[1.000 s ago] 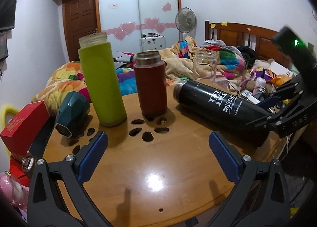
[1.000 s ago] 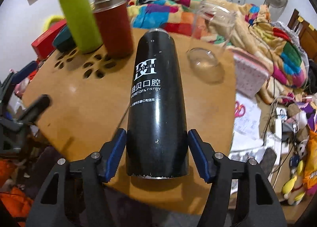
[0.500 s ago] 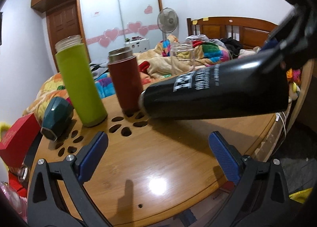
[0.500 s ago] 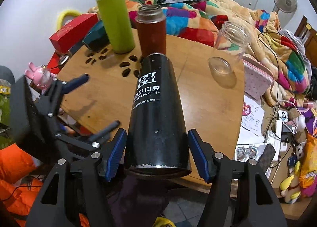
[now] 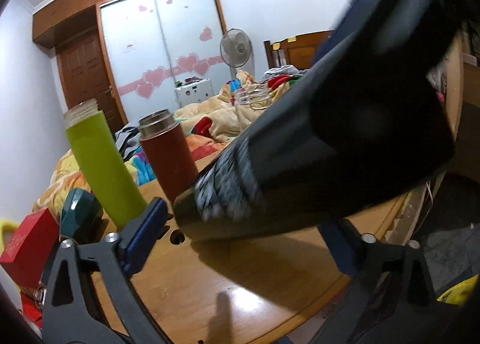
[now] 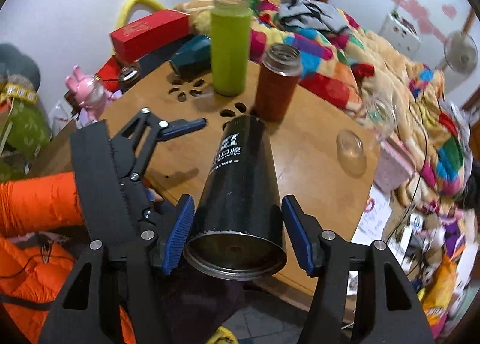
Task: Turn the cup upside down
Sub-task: 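Lift the black tumbler with the right gripper and rotate it upright, then lower the upright black tumbler onto the table with the right gripper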
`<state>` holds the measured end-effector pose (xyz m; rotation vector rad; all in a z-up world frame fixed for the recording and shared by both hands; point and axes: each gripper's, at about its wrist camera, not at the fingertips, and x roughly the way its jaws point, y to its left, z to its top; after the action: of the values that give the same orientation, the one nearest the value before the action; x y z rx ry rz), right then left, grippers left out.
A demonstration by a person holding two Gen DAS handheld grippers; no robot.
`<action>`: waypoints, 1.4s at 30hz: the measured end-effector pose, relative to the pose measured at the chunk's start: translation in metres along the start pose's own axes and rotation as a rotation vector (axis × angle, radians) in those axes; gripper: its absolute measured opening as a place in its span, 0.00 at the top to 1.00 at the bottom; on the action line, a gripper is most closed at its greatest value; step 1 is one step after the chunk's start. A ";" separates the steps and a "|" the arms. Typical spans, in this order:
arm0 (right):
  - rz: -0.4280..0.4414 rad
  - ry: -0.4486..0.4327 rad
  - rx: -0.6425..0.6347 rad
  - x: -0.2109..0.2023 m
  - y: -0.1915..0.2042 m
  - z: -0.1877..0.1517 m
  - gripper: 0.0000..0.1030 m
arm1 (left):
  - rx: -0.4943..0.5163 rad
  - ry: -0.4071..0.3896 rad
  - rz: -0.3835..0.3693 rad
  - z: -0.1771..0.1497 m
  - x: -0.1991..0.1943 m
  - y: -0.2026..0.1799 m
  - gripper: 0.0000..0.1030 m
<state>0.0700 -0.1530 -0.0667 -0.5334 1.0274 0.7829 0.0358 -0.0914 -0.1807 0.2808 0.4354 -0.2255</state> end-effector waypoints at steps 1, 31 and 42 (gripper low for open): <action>0.015 -0.007 -0.018 -0.004 0.002 0.000 0.51 | 0.014 -0.008 -0.001 0.000 -0.002 -0.004 0.17; -0.086 -0.232 0.158 -0.040 -0.022 -0.018 0.43 | -0.159 0.041 -0.004 0.043 -0.064 0.054 0.38; -0.097 -0.347 0.228 -0.022 -0.021 -0.019 0.43 | -0.233 0.136 -0.094 0.053 -0.045 0.084 0.38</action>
<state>0.0695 -0.1868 -0.0544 -0.2384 0.7504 0.6345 0.0388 -0.0221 -0.0966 0.0473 0.6046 -0.2456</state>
